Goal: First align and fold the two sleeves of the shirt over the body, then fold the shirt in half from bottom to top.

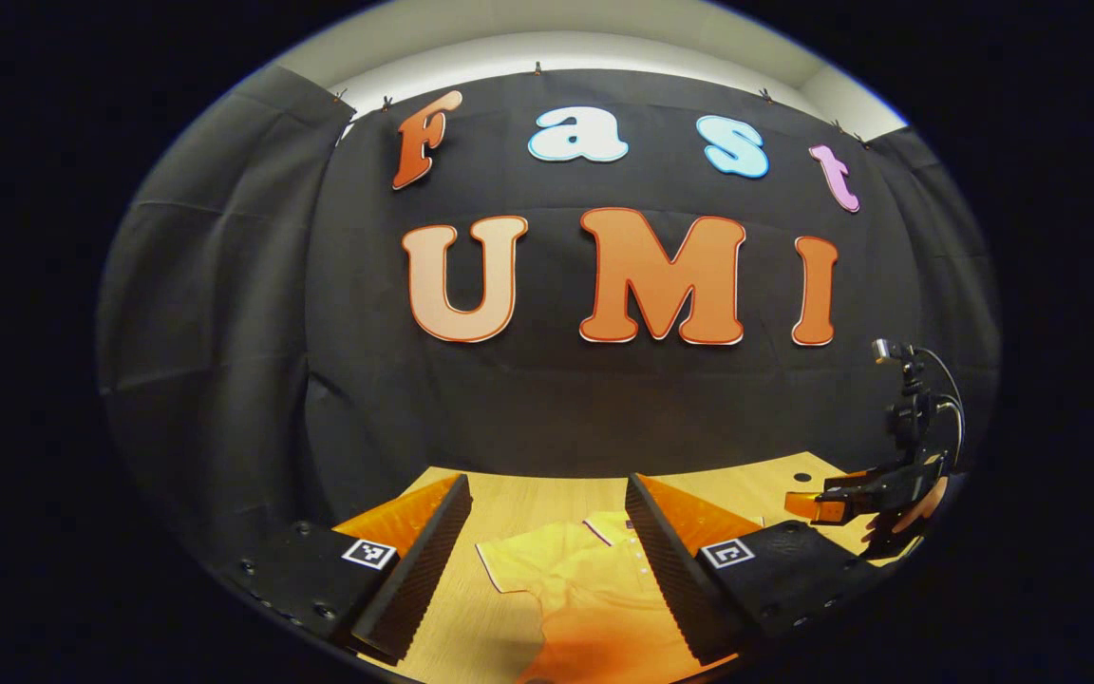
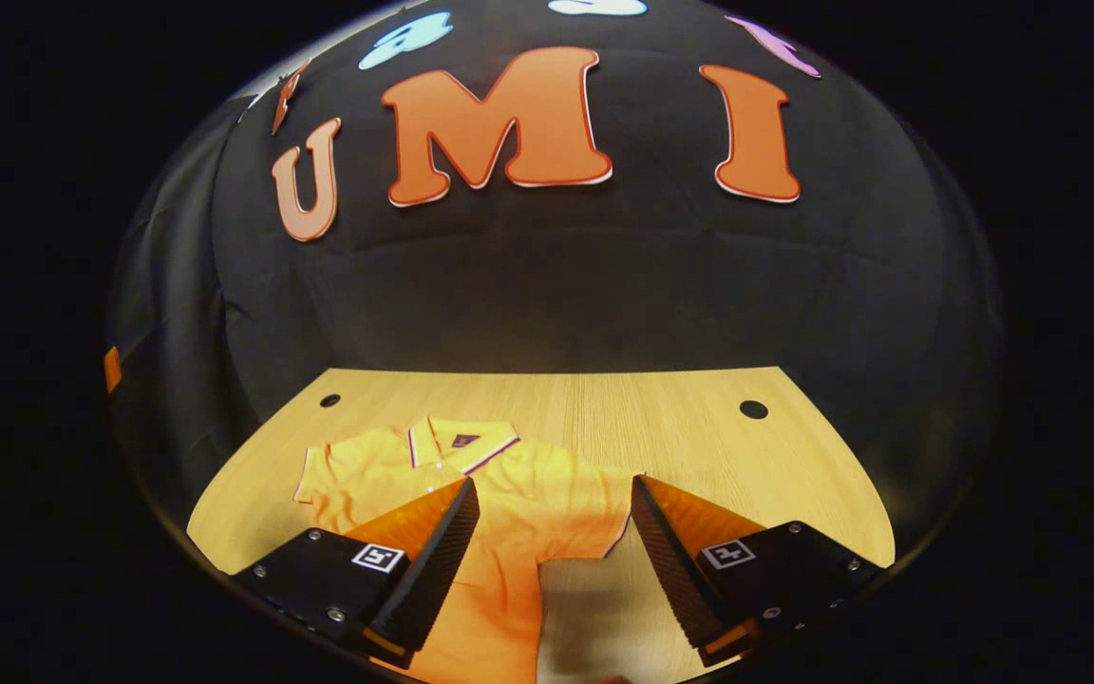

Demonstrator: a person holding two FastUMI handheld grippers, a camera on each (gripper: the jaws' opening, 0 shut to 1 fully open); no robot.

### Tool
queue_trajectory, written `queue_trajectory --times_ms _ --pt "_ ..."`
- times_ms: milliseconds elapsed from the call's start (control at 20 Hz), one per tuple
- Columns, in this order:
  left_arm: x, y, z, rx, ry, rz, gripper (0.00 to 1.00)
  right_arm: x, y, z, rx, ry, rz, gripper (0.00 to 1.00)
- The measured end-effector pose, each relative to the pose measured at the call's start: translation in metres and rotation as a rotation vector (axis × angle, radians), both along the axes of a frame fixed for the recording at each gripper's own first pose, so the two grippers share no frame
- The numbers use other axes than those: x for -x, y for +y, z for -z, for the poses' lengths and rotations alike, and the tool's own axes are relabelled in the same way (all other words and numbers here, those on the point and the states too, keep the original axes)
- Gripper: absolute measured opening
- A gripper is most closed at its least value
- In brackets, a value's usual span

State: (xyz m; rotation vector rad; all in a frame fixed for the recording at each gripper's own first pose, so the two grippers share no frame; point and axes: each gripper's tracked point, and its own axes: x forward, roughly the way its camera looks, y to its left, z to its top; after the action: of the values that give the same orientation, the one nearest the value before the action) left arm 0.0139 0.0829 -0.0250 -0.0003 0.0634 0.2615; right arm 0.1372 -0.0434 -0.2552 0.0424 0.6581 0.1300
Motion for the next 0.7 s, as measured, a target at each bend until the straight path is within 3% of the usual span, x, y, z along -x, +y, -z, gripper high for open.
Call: queue_trajectory --times_ms 350,700 --pt "0.008 0.006 -0.009 -0.012 -0.011 -0.115 1.0 -0.033 -0.023 0.075 0.033 0.219 -0.005 0.97" --pt "0.015 0.009 -0.001 -0.001 0.014 -0.204 1.0 -0.057 -0.037 0.135 0.057 0.52 -0.015 0.8"
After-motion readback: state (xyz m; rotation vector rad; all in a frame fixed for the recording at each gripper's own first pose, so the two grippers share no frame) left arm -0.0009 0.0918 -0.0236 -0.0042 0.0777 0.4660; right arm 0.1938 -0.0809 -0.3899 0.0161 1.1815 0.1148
